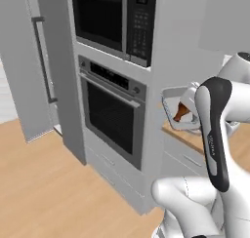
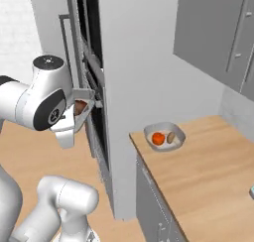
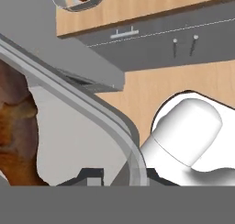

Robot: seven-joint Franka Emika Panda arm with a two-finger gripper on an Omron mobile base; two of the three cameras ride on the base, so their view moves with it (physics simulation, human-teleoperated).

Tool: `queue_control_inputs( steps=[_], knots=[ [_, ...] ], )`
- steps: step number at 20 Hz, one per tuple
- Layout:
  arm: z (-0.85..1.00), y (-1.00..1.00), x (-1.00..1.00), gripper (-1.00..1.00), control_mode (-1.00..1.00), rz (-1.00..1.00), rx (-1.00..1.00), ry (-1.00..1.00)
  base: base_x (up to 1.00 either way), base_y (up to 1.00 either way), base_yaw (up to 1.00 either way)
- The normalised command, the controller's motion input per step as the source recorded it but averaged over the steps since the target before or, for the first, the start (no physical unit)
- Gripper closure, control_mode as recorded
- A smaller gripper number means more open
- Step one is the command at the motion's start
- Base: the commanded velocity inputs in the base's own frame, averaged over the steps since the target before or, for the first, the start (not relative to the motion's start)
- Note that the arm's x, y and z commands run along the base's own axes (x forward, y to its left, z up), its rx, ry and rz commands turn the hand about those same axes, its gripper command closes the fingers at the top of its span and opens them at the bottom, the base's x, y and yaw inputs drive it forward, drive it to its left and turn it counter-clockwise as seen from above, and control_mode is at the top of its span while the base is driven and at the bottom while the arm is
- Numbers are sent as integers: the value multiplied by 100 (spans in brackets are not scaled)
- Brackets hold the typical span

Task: Take the meat container that has the chicken drumstick and place it on the second highest rack of the freezer. Then take the vegetable container that has the squash and sweet potato and place it on the highest rack of the freezer.

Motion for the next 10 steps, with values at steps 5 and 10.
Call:
queue_control_inputs(
  steps=[5, 10],
  knots=[
    [0, 0, 0, 100, 100, 0, 0, 0, -6, -1, 95],
    [0, 0, 0, 100, 100, 0, 0, 0, 19, -1, 69]
  ],
)
